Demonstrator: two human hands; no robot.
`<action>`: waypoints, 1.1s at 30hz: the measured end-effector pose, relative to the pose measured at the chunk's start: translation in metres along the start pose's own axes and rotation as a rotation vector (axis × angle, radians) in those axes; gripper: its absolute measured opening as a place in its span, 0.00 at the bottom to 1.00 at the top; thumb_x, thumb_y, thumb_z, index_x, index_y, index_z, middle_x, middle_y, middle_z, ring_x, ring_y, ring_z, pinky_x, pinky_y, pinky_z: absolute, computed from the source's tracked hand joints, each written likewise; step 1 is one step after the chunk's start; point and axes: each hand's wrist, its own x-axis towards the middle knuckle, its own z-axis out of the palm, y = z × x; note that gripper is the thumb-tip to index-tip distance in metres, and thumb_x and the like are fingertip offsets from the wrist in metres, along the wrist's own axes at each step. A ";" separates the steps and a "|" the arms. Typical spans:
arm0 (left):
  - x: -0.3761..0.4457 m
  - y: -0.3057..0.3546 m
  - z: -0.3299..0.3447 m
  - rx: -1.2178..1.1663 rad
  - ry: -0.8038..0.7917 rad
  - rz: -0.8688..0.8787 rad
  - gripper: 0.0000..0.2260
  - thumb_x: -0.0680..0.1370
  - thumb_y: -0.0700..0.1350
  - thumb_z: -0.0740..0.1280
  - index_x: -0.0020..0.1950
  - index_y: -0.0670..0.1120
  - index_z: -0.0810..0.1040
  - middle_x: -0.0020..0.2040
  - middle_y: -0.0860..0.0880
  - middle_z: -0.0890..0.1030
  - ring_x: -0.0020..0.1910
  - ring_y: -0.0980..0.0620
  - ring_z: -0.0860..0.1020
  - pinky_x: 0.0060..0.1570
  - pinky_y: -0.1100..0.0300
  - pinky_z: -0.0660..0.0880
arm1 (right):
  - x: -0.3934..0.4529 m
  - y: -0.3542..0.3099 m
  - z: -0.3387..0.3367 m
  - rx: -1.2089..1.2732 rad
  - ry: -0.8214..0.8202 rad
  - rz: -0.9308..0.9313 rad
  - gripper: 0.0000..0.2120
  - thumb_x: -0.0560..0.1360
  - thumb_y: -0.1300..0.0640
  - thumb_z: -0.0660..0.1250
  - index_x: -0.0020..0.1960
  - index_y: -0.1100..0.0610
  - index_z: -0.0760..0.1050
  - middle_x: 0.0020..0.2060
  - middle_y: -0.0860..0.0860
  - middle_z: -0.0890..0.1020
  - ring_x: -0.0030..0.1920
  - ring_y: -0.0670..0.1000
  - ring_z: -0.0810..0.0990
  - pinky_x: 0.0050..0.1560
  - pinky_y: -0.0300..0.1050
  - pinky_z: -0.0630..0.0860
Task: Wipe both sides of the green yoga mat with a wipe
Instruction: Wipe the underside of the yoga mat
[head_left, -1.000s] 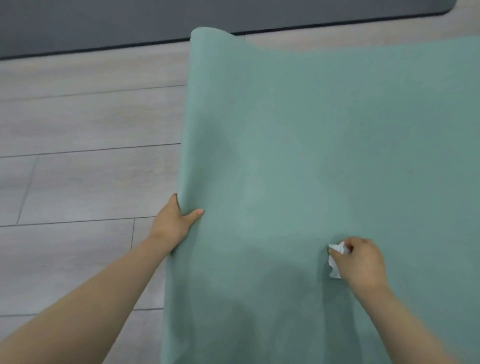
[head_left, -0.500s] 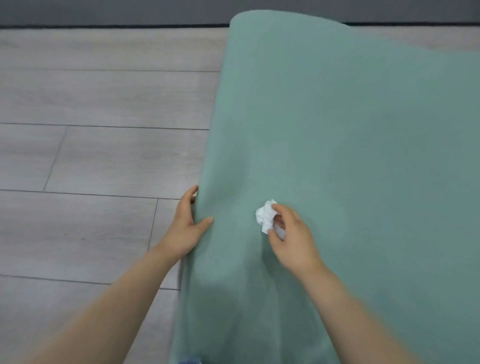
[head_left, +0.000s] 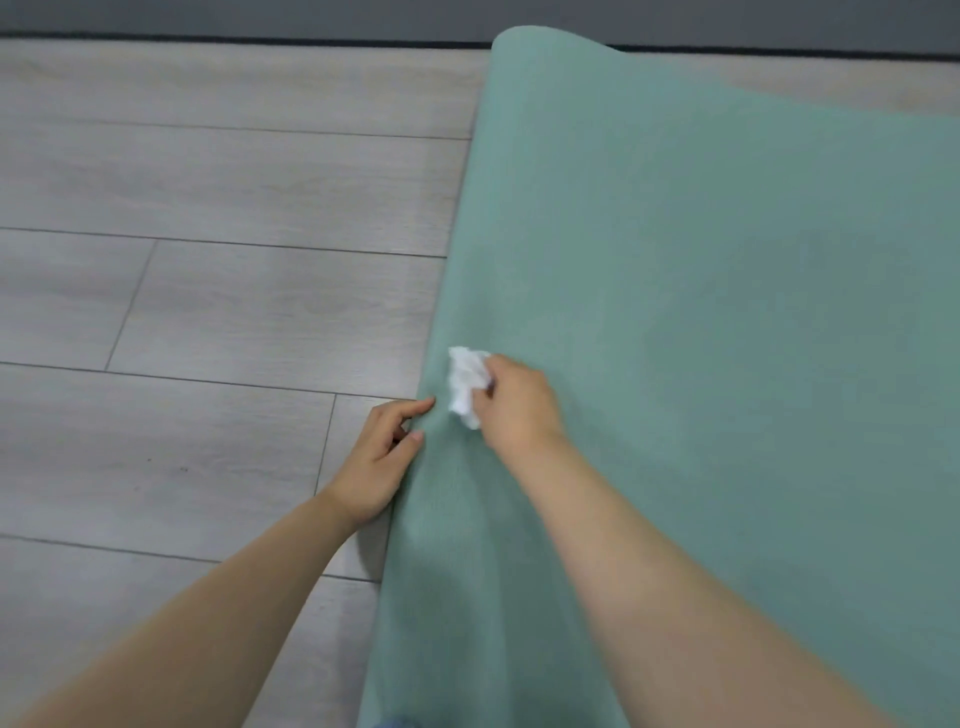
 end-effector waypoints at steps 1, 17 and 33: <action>0.002 -0.001 -0.002 -0.014 -0.023 -0.007 0.13 0.77 0.48 0.63 0.59 0.61 0.73 0.55 0.51 0.71 0.45 0.67 0.71 0.51 0.76 0.66 | 0.001 -0.017 0.014 0.038 -0.022 -0.054 0.15 0.76 0.57 0.63 0.61 0.57 0.76 0.56 0.58 0.80 0.57 0.58 0.77 0.55 0.48 0.72; 0.004 0.005 0.005 -0.097 0.008 -0.065 0.19 0.78 0.29 0.64 0.60 0.50 0.66 0.47 0.51 0.72 0.38 0.65 0.72 0.42 0.73 0.71 | -0.014 0.086 -0.050 0.067 0.244 0.179 0.13 0.73 0.63 0.64 0.56 0.56 0.79 0.49 0.60 0.83 0.50 0.60 0.81 0.50 0.46 0.73; 0.005 -0.001 -0.006 -0.171 -0.073 -0.074 0.22 0.78 0.28 0.63 0.60 0.53 0.67 0.54 0.53 0.73 0.43 0.60 0.71 0.48 0.72 0.69 | -0.053 0.147 -0.096 -0.087 0.285 0.395 0.15 0.76 0.49 0.64 0.46 0.63 0.74 0.43 0.65 0.81 0.46 0.65 0.80 0.41 0.49 0.72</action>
